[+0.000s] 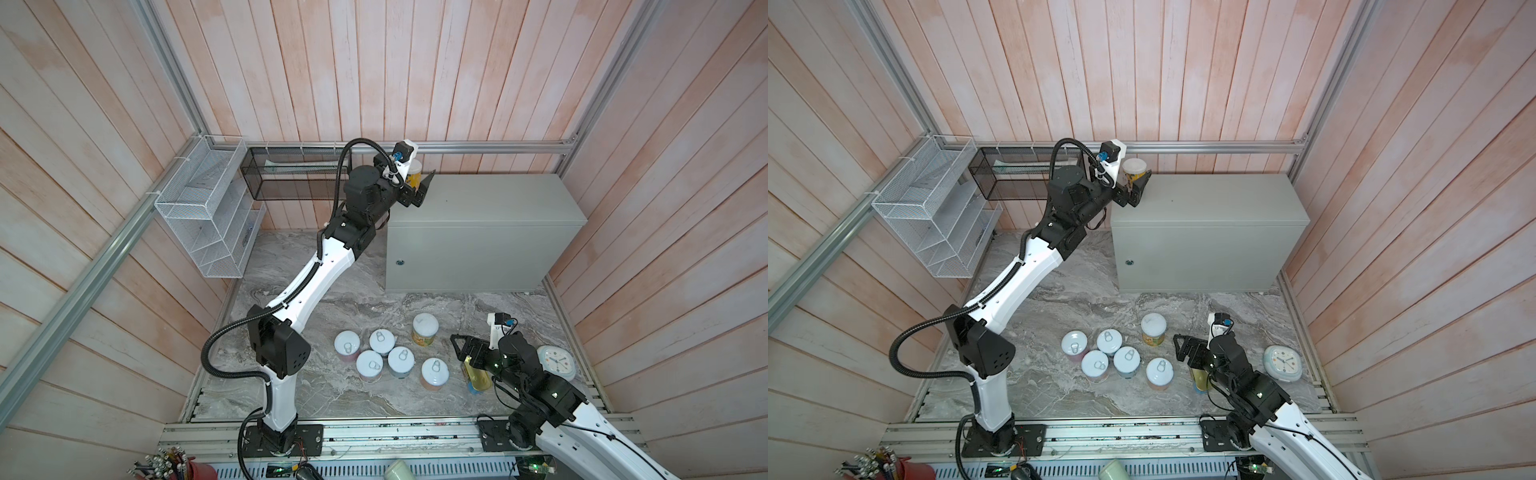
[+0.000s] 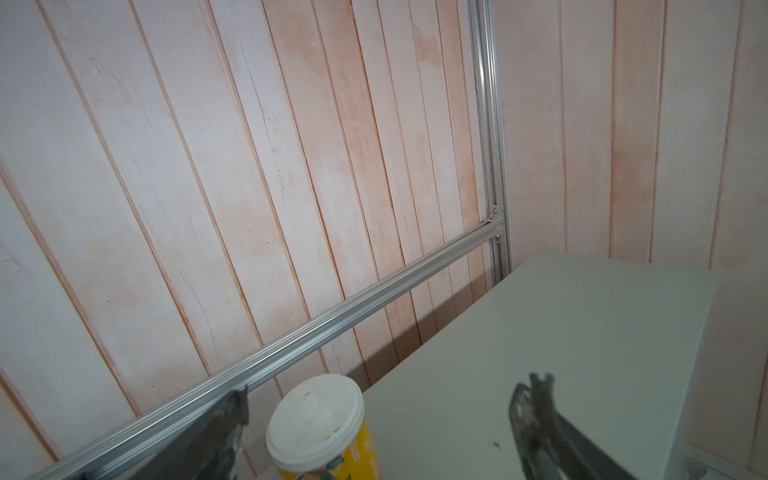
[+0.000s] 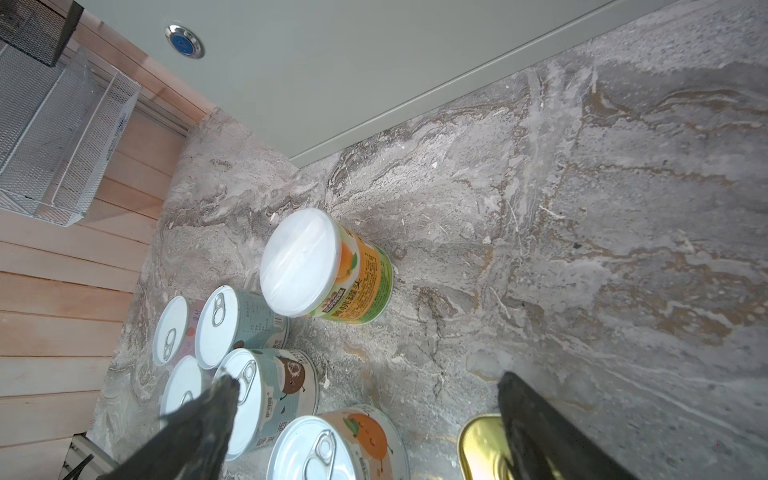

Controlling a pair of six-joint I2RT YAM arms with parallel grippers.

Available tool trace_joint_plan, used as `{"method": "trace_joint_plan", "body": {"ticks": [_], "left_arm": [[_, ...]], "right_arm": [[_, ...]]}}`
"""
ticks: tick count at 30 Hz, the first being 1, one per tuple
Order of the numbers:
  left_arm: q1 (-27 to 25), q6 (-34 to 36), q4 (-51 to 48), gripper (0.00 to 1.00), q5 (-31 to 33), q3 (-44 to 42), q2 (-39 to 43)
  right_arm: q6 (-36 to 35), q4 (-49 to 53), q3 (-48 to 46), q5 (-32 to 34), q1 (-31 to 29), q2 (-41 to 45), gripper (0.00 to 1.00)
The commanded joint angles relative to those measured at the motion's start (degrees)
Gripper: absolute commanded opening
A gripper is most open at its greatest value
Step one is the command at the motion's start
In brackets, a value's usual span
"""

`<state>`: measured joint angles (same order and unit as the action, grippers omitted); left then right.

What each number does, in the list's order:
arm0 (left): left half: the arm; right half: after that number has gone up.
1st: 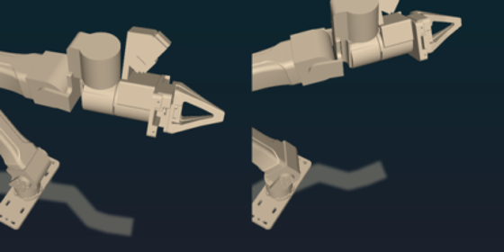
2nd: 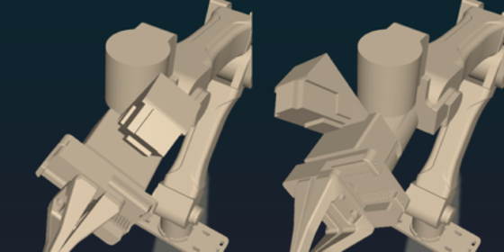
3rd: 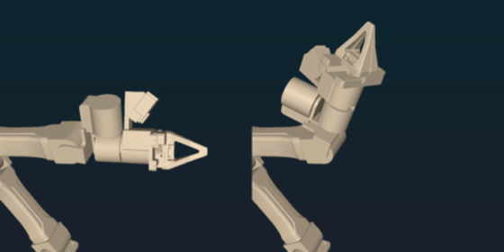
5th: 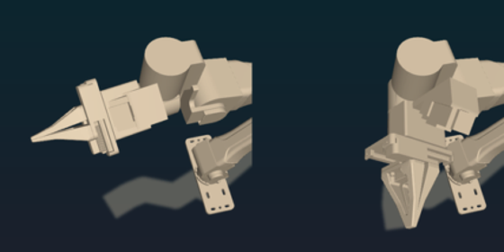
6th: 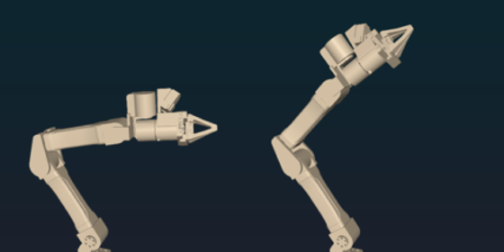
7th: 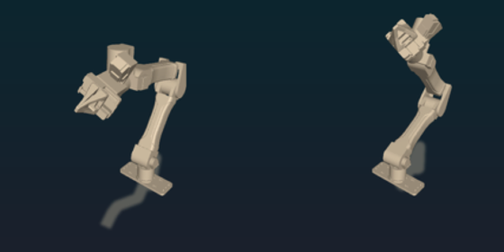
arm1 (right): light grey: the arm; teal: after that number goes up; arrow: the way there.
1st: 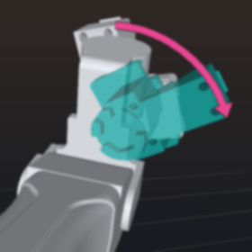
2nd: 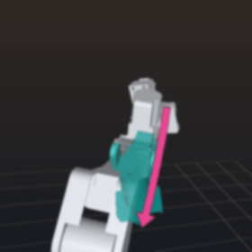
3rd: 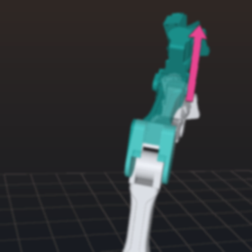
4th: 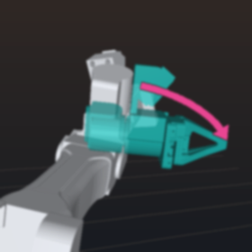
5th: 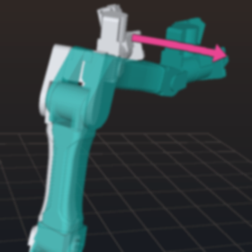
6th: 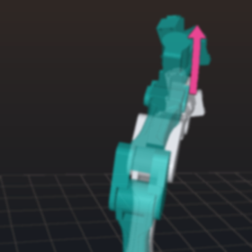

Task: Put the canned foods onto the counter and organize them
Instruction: 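Lower the canister onto the cabinet top and open left gripper, then draw left arm back toward the cans while right gripper reaches toward them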

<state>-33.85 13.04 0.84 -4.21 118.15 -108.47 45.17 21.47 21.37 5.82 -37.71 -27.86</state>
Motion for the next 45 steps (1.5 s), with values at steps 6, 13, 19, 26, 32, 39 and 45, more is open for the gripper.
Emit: {"method": "trace_joint_plan", "body": {"ticks": [6, 13, 19, 26, 32, 39, 45], "left_arm": [[-2.6, -13.5, 3.6, 1.00, 11.6, -30.7, 23.7], [-2.6, -20.5, 0.6, 1.00, 8.1, -54.3, 42.5], [-2.7, -23.7, -2.5, 1.00, 5.9, -66.8, 48.6], [-2.6, -24.4, -0.8, 1.00, 4.8, -72.3, 47.7], [-2.7, -21.9, 7.6, 1.00, 8.0, -77.4, 46.0], [-2.7, -20.2, 17.7, 1.00, 6.5, -84.4, 45.4], [-2.6, -20.9, 21.9, 1.00, -0.9, -89.0, 46.2]], "right_arm": [[-5.5, -2.8, 4.8, -1.4, 0.2, -9.3, 0.97], [-7.6, -9.3, 5.9, -7.7, 0.0, -17.6, 0.93], [-5.9, -13.9, 7.2, -7.8, -2.0, -24.0, 0.94], [-7.1, -11.4, 12.8, -2.0, -4.1, -30.5, 0.94], [-6.6, -12.3, 14.5, -2.0, -4.2, -35.8, 0.94], [-4.2, -13.1, 15.0, -2.5, -4.3, -37.3, 0.91], [-2.4, -14.3, 15.8, -6.1, -4.8, -39.0, 0.91]]}}
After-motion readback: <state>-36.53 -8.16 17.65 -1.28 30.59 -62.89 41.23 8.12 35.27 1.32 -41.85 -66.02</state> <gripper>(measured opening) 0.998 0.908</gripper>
